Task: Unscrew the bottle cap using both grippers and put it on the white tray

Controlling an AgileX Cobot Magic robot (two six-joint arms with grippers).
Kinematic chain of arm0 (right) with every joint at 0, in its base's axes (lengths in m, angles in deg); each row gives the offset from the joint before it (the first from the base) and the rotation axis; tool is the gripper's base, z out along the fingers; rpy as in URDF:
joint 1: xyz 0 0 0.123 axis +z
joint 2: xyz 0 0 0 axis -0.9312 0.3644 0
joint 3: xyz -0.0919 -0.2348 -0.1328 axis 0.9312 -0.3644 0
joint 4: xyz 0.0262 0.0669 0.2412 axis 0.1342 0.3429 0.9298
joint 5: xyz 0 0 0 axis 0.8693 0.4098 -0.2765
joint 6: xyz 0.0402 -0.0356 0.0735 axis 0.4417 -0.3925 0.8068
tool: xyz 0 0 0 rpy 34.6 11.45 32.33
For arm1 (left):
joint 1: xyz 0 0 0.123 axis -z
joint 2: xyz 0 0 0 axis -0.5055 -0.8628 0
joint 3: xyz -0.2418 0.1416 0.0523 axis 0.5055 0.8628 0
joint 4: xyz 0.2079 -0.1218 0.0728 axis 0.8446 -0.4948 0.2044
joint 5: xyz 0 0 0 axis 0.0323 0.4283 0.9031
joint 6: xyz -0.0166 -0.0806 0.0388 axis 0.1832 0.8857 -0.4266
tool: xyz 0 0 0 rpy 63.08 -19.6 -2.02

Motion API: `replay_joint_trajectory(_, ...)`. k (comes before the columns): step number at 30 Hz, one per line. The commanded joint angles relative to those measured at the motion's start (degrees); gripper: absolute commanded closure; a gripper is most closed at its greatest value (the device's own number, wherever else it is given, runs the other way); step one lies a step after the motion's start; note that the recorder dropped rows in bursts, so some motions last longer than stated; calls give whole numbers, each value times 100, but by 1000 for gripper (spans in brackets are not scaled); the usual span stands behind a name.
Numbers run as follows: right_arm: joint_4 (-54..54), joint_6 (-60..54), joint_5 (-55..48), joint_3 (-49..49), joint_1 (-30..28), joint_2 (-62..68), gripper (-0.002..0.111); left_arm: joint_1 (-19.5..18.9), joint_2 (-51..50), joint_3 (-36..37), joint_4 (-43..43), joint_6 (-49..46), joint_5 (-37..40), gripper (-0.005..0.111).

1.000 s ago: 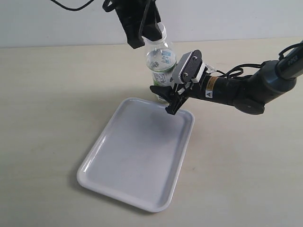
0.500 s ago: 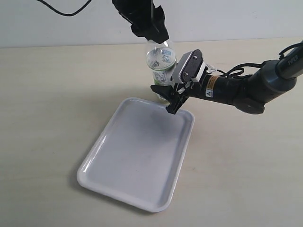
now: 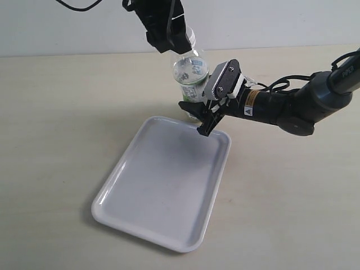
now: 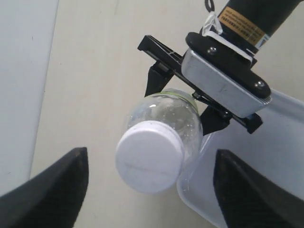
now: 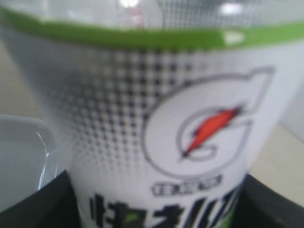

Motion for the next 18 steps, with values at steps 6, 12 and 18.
replay_joint_trajectory(6, -155, -81, -375, -12, 5, 24, 108, 10, -249, -11, 60, -12, -229, 36)
replay_joint_trajectory(12, -155, -81, -375, -12, 5, 24, 108, 10, -292, -11, 71, -12, -258, 36)
replay_joint_trajectory(18, -155, -81, -375, -12, 5, 24, 108, 10, -290, -11, 92, -12, -258, 48)
